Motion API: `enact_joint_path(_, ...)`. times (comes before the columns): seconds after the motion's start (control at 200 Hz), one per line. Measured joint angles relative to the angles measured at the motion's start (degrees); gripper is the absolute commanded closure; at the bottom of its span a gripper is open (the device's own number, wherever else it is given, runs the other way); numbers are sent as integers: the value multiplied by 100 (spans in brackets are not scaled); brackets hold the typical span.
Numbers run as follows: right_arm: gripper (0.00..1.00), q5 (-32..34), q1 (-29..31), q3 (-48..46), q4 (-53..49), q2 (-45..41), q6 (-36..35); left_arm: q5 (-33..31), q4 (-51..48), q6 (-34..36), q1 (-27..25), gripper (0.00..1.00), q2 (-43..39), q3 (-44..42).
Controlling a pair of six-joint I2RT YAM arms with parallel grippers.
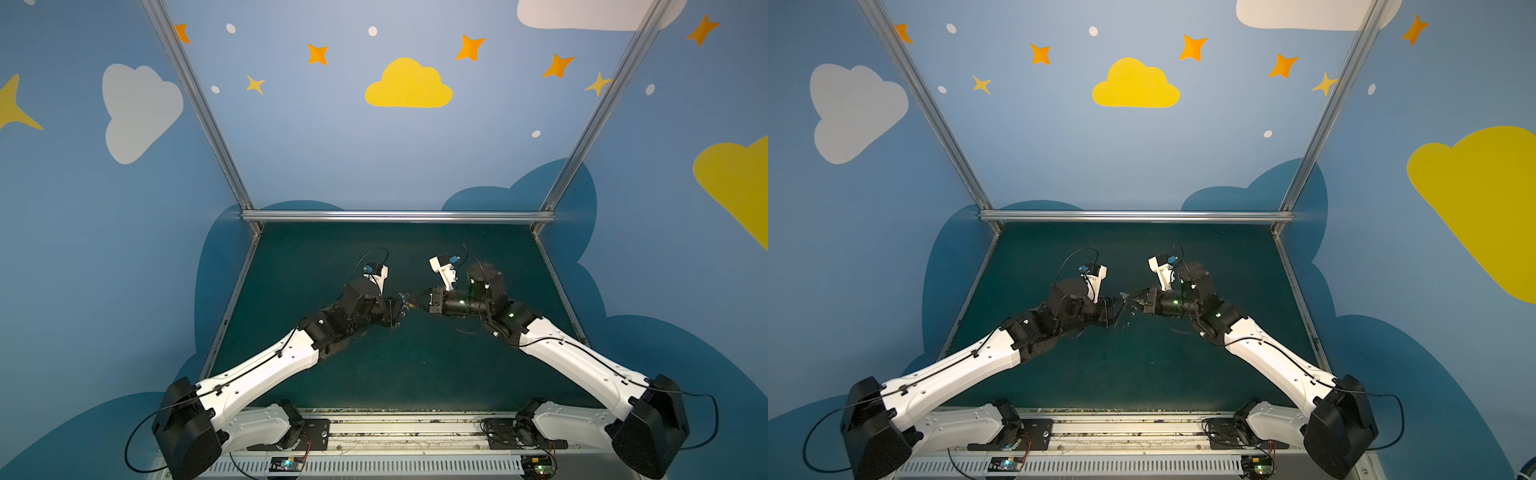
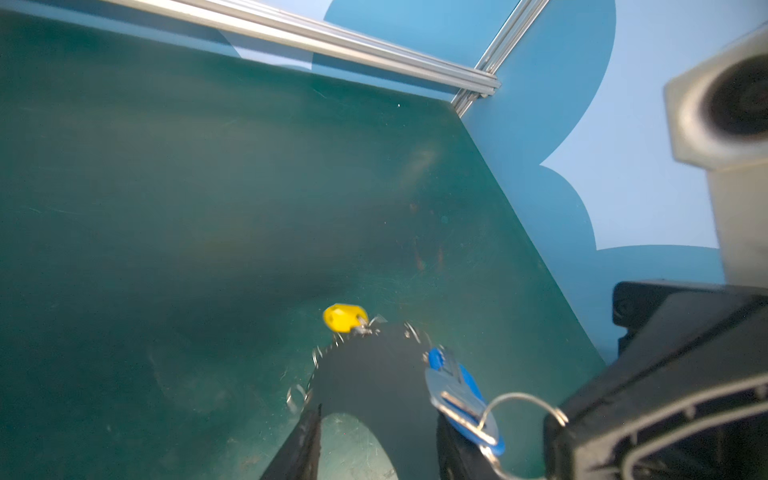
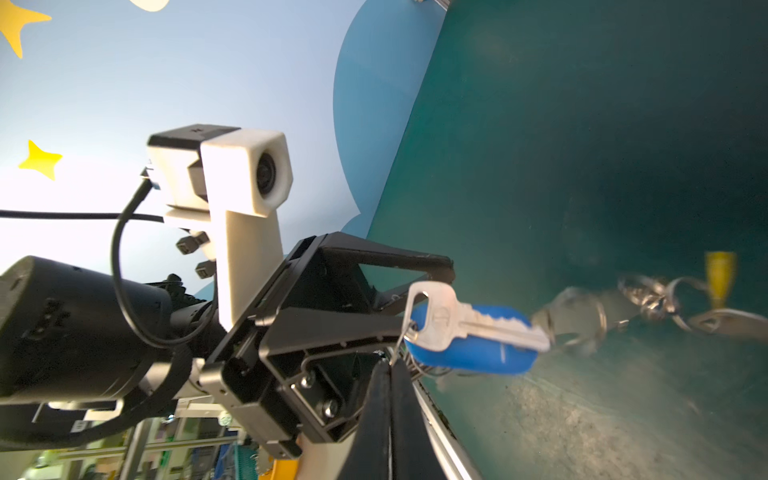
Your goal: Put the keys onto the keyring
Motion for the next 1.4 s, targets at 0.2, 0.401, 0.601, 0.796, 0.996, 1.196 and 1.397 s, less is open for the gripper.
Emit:
enact_joint_path(0.2, 100, -168, -90, -297, 695, 9, 586, 330, -15, 2, 39, 54, 107, 0)
enact_joint_path(0.401, 100, -286, -166, -376, 1102, 13, 938, 216, -234, -125, 146, 44, -81, 37)
enact_joint_path(0.601, 100, -367, -195, -433, 1261, 26, 1126, 201, -199, -223, 192, 39, -852, -234)
enact_joint_path(0.796, 100, -487, -195, -433, 1495, 63, 1246, 210, -46, -304, 304, 34, -1121, -315)
enact_joint_path(0.996, 100, -592, -186, -439, 1714, 111, 1353, 352, 7, -345, 348, 33, -710, -262)
enact_joint_path(1.196, 100, -627, -164, -538, 1967, 111, 1425, 463, 0, -348, 348, 33, -369, -181)
enact_joint_path(1.397, 100, -586, -177, -590, 2046, 111, 1447, 345, -94, -413, 352, 35, -400, -146)
